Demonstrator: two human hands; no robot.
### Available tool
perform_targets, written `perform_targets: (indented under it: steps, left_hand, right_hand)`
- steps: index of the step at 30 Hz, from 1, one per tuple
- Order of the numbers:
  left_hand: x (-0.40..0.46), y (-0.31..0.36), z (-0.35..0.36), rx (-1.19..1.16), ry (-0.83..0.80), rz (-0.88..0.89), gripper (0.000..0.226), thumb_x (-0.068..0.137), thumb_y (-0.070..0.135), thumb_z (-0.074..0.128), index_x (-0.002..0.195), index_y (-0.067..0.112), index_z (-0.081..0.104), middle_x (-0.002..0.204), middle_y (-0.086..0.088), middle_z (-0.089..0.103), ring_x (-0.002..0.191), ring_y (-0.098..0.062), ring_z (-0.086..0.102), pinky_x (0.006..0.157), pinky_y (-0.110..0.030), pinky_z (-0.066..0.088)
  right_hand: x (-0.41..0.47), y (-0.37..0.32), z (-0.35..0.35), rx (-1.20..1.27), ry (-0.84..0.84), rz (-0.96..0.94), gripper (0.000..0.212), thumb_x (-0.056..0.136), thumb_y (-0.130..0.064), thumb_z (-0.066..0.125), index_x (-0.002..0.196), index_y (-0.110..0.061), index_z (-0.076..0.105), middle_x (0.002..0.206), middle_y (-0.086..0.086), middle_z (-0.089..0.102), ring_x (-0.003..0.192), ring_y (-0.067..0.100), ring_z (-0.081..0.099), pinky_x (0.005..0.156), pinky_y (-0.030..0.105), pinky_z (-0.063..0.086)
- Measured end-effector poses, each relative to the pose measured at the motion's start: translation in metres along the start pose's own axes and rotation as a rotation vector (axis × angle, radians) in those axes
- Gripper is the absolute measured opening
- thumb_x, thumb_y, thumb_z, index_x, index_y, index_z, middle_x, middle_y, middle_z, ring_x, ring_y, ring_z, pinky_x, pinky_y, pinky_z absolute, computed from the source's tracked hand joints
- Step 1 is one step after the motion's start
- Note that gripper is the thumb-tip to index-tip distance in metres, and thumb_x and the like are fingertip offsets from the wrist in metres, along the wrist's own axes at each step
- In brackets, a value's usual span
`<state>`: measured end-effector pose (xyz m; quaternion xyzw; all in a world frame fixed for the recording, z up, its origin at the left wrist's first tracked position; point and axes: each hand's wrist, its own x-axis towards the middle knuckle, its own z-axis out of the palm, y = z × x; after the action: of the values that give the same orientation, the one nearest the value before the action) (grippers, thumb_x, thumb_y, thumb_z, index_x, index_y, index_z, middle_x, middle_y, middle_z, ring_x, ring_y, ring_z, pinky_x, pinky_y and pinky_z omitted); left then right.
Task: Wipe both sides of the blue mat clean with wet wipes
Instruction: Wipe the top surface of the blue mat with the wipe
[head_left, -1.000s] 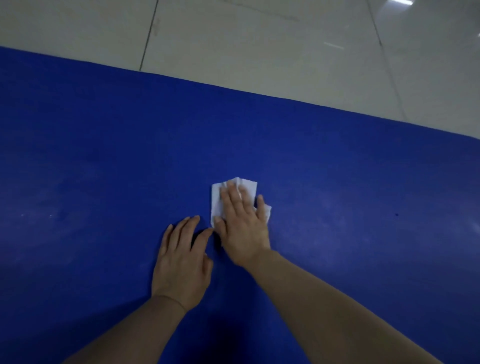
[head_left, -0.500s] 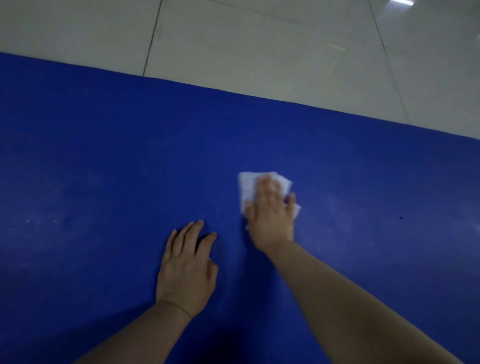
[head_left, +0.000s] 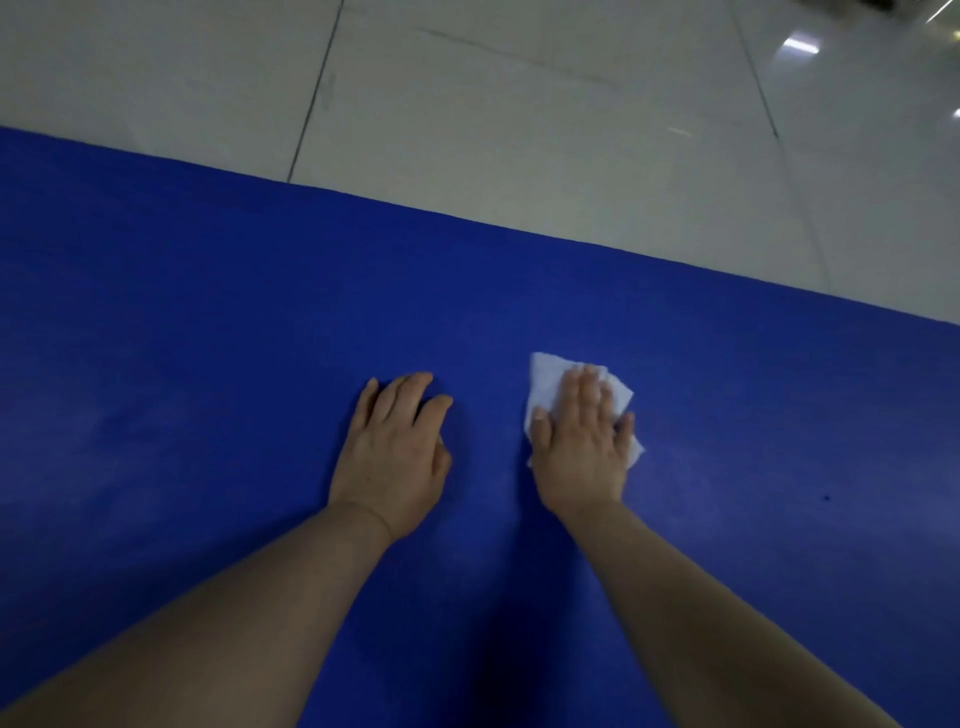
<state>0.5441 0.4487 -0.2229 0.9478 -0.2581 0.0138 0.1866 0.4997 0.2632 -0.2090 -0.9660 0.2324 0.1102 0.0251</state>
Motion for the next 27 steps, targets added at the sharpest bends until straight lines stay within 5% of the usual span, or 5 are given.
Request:
perform_targets:
  steps: [3, 8, 14, 19, 27]
  left_hand:
    - [0.000, 0.000, 0.002, 0.027, -0.009, -0.006, 0.040, 0.078, 0.018, 0.061, 0.117, 0.011, 0.063, 0.132, -0.014, 0.053, 0.122, -0.027, 0.046, 0.111, -0.050, 0.028]
    - [0.002, -0.001, 0.000, 0.004, -0.025, -0.006, 0.038, 0.083, 0.025, 0.047, 0.116, 0.013, 0.063, 0.130, -0.014, 0.055, 0.121, -0.027, 0.049, 0.109, -0.050, 0.033]
    - [0.002, -0.001, 0.000, -0.002, 0.011, 0.001, 0.042, 0.074, 0.017, 0.058, 0.115, 0.011, 0.064, 0.130, -0.013, 0.054, 0.119, -0.029, 0.050, 0.109, -0.053, 0.034]
    - [0.002, -0.001, 0.001, -0.005, 0.026, 0.003, 0.038, 0.076, 0.020, 0.056, 0.113, 0.012, 0.064, 0.128, -0.014, 0.055, 0.120, -0.024, 0.043, 0.108, -0.052, 0.035]
    - [0.002, -0.002, 0.002, 0.016, 0.010, 0.004, 0.041, 0.076, 0.017, 0.059, 0.116, 0.012, 0.062, 0.131, -0.012, 0.052, 0.121, -0.025, 0.043, 0.110, -0.050, 0.031]
  right_hand:
    - [-0.001, -0.011, -0.004, 0.003, -0.029, 0.046, 0.063, 0.098, -0.043, 0.004, 0.151, -0.012, -0.009, 0.159, 0.006, -0.015, 0.146, 0.022, -0.012, 0.116, 0.048, -0.008]
    - [-0.021, -0.054, 0.010, -0.018, 0.026, -0.302, 0.066, 0.095, -0.043, 0.009, 0.150, -0.011, 0.023, 0.158, 0.006, 0.017, 0.145, 0.023, 0.017, 0.117, 0.048, 0.004]
    - [0.017, -0.005, -0.009, 0.020, 0.008, 0.117, 0.060, 0.101, -0.040, 0.014, 0.153, -0.014, -0.001, 0.160, 0.005, -0.007, 0.147, 0.022, -0.008, 0.115, 0.052, -0.005]
    - [0.001, -0.053, 0.003, -0.003, 0.057, -0.373, 0.067, 0.094, -0.044, 0.007, 0.151, -0.010, 0.019, 0.159, 0.005, 0.009, 0.146, 0.017, 0.003, 0.116, 0.043, -0.001]
    - [0.028, -0.027, -0.007, 0.030, 0.027, -0.068, 0.063, 0.097, -0.043, 0.004, 0.152, -0.012, -0.006, 0.159, 0.005, -0.012, 0.146, 0.020, -0.011, 0.116, 0.044, -0.008]
